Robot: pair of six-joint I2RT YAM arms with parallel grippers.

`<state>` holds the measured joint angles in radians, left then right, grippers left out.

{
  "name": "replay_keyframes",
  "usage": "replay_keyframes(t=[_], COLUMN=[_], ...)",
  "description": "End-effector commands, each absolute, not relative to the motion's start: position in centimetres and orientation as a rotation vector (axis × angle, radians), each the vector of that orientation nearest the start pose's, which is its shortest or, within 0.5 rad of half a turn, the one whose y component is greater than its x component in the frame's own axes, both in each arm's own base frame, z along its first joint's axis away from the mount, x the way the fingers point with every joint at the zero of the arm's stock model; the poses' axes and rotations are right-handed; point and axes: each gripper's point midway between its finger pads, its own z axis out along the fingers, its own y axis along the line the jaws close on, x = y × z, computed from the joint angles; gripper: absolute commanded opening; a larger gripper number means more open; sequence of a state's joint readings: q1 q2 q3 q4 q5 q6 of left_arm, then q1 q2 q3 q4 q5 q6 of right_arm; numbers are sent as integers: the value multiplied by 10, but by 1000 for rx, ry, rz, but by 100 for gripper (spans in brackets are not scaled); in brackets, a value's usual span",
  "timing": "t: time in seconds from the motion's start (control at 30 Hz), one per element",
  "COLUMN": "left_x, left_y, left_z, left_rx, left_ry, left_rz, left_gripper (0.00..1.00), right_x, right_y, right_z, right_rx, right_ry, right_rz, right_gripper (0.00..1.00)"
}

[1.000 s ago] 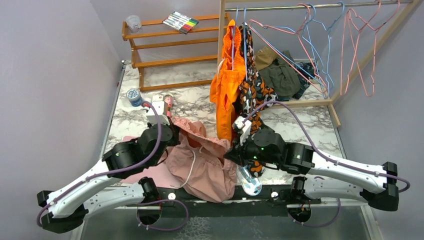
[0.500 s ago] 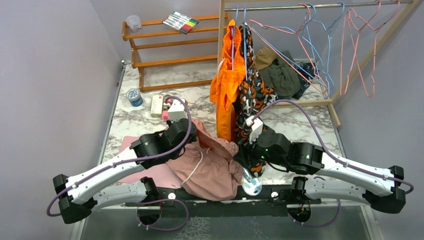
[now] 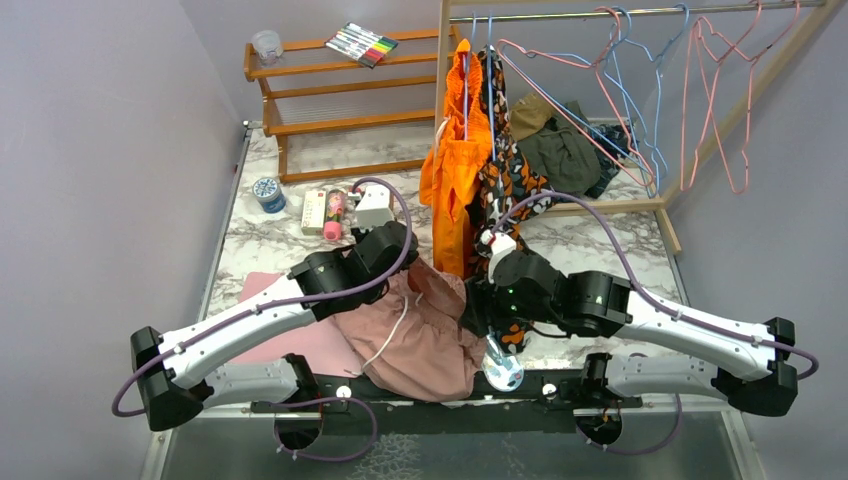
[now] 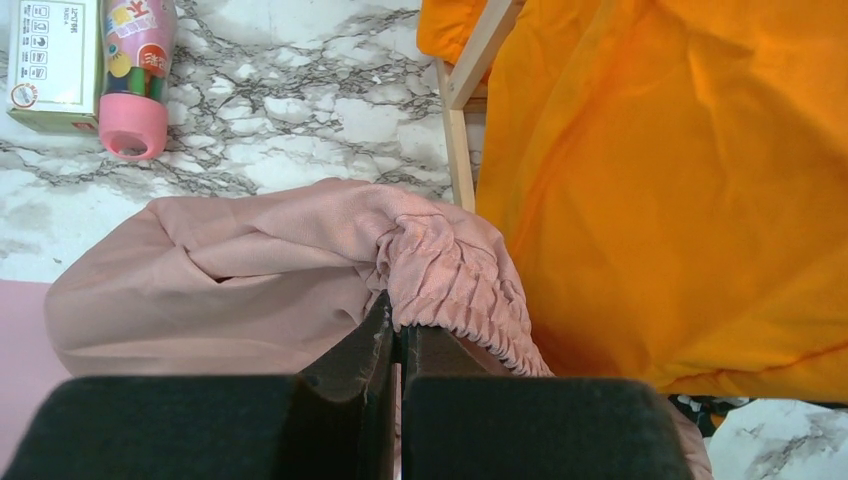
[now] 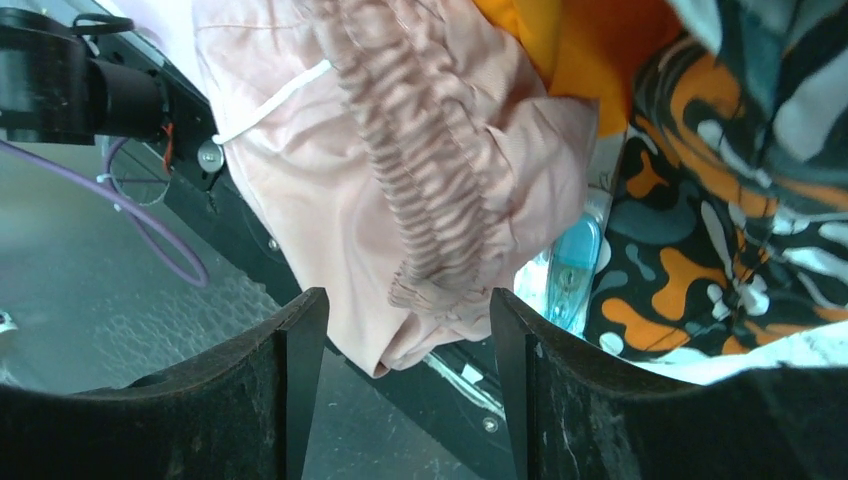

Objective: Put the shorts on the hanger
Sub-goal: Adjust the shorts at the center of the board.

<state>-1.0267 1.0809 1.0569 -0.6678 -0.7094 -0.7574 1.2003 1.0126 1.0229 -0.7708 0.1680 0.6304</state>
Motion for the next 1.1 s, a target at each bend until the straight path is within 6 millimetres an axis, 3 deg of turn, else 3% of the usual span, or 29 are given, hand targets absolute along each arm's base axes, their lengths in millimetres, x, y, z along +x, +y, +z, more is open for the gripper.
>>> replay_keyframes(t=[0.0, 0.2, 0.4, 0.8, 1.07], left_x=[249, 253, 251, 253, 261], left_y=[-212, -221, -225, -229, -239], left_z=[260, 271, 275, 259, 243], left_rx=[-155, -156, -151, -130, -125], left_ry=[2008, 1992, 1988, 2008, 2047], left_rz=[-313, -350, -387, -373, -378], left_gripper=[0, 0, 0, 0, 0], right_x=[108, 117, 125, 114, 109], right_y=[246, 235, 244, 266, 256], right_z=[183, 164, 167, 162, 167], right_rx=[-406, -226, -142, -205, -290], right_ry=[2462, 2494, 2475, 2480, 2468], right_rz=[628, 534, 520, 565, 552], right_gripper=[64, 65, 65, 67, 68])
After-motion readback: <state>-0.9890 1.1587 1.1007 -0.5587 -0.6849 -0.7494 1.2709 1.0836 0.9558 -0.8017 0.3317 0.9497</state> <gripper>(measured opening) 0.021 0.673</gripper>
